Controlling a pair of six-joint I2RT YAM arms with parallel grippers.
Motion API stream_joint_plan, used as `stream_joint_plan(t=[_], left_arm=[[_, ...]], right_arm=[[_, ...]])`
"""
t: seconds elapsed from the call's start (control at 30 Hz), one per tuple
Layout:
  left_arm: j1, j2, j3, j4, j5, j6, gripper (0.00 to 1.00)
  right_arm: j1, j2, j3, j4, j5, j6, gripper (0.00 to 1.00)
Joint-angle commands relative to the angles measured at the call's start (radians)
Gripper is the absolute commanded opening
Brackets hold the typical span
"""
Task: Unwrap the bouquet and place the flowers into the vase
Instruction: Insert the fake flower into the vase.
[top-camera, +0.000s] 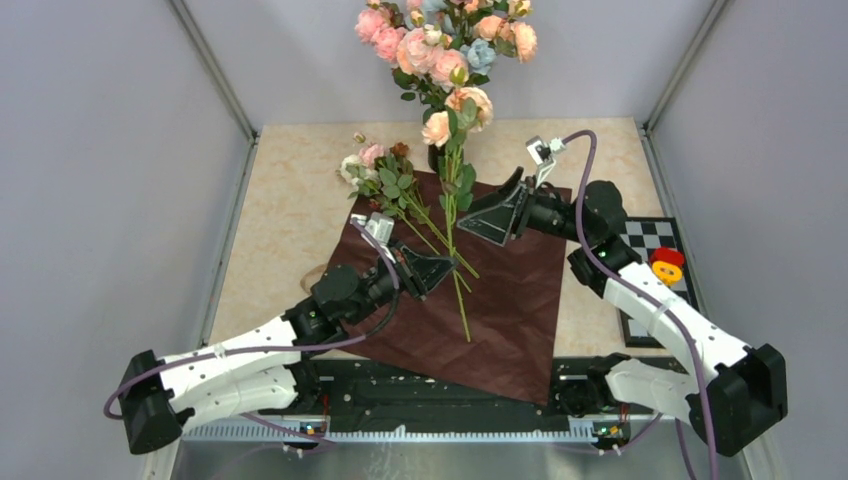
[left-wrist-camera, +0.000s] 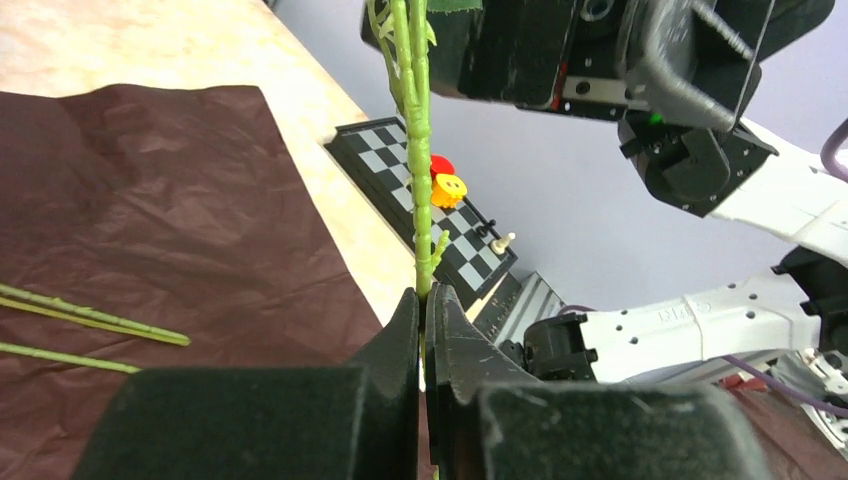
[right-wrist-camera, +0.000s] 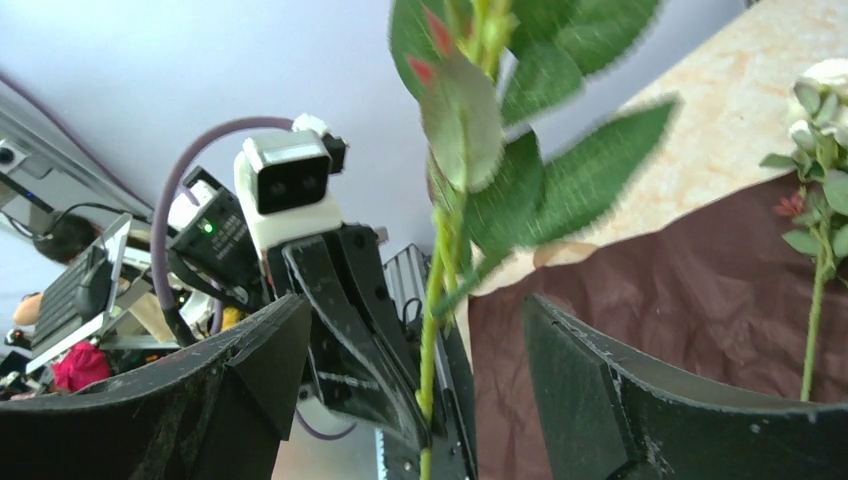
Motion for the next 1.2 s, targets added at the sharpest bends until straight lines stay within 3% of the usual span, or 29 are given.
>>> stream_joint_plan(t=[0.0, 0.3, 0.73, 0.9, 1.17], left_arm=[[-0.035, 0.047, 0.048, 0.111, 0.017, 0.019, 0.0], [-0.066, 0.098, 0.05, 0.163, 0.037, -0.008, 0.0], [-0.066, 0.088, 0.05, 0.137, 0.071, 0.015, 0.0], [-0.066, 0.084, 0.05, 0.128, 0.101, 0.024, 0.0], [-0.066, 0.089, 0.059, 0.113, 0.123, 0.035, 0.0]], right_arm=[[0.013, 0.018, 0.065, 0.104, -0.028, 0.037, 0.78], [0.013, 0.029, 0.105, 0.119, -0.008, 0.052, 0.71], [0.013, 0.048, 0.082, 0.203, 0.105, 0.096, 0.5], [0.014, 0.047, 0.076, 0.206, 0.116, 0.097, 0.36], [0.013, 0.046, 0.067, 0.204, 0.126, 0.091, 0.04]])
